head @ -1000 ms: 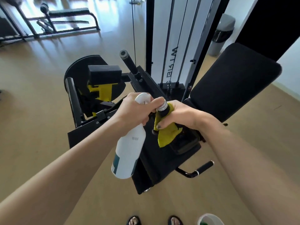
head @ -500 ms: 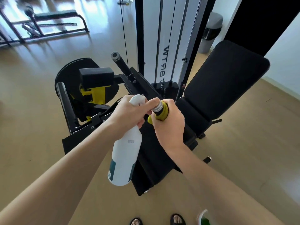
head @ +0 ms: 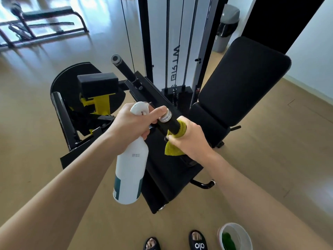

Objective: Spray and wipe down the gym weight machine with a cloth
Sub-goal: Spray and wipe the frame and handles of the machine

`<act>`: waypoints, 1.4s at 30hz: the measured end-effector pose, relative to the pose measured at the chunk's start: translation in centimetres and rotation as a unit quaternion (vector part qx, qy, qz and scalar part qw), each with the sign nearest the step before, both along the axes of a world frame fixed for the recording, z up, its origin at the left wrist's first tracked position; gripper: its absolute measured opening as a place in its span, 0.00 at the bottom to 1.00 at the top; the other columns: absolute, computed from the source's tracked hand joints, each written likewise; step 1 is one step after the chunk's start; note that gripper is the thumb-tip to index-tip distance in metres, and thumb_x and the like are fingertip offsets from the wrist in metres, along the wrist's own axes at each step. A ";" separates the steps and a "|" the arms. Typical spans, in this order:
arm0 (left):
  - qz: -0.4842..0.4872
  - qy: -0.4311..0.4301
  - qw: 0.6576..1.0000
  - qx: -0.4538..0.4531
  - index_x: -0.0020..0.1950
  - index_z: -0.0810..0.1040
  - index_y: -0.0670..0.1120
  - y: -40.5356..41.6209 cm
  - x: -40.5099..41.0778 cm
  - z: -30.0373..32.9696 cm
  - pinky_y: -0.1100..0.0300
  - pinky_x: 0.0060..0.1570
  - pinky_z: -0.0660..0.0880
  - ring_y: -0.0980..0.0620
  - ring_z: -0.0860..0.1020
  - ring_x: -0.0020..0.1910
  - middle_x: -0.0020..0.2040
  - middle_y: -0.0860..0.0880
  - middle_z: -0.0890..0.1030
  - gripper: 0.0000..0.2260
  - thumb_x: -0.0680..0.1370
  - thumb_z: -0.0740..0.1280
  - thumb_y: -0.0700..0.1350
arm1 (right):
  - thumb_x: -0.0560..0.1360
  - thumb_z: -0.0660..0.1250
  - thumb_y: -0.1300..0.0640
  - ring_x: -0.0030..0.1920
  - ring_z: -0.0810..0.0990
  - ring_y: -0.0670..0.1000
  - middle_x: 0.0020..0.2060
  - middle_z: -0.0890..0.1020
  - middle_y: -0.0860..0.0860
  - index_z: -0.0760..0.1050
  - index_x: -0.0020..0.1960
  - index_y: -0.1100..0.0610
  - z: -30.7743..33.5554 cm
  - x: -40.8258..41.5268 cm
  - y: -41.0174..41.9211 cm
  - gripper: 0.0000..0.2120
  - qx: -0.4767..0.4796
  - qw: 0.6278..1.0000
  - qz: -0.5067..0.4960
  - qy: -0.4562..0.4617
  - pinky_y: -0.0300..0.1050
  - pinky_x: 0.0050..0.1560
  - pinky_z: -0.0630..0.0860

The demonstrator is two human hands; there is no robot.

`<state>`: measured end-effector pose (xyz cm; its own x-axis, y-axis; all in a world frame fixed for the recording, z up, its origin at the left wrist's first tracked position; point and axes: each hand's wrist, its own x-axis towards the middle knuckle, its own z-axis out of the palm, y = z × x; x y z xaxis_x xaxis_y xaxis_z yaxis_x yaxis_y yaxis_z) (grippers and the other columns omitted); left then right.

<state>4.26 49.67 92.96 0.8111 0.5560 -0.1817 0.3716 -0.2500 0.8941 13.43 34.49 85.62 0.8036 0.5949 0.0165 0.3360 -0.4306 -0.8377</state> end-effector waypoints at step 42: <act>0.015 -0.011 1.000 -0.024 0.44 0.81 0.39 -0.8 -0.4 -0.6 0.61 0.29 0.73 0.53 0.72 0.24 0.35 0.48 0.81 0.24 0.77 0.73 0.61 | 0.83 0.61 0.56 0.51 0.82 0.48 0.52 0.81 0.49 0.59 0.78 0.55 -2.5 3.3 -6.4 0.26 -0.061 0.988 -0.065 -0.127 0.36 0.50 0.78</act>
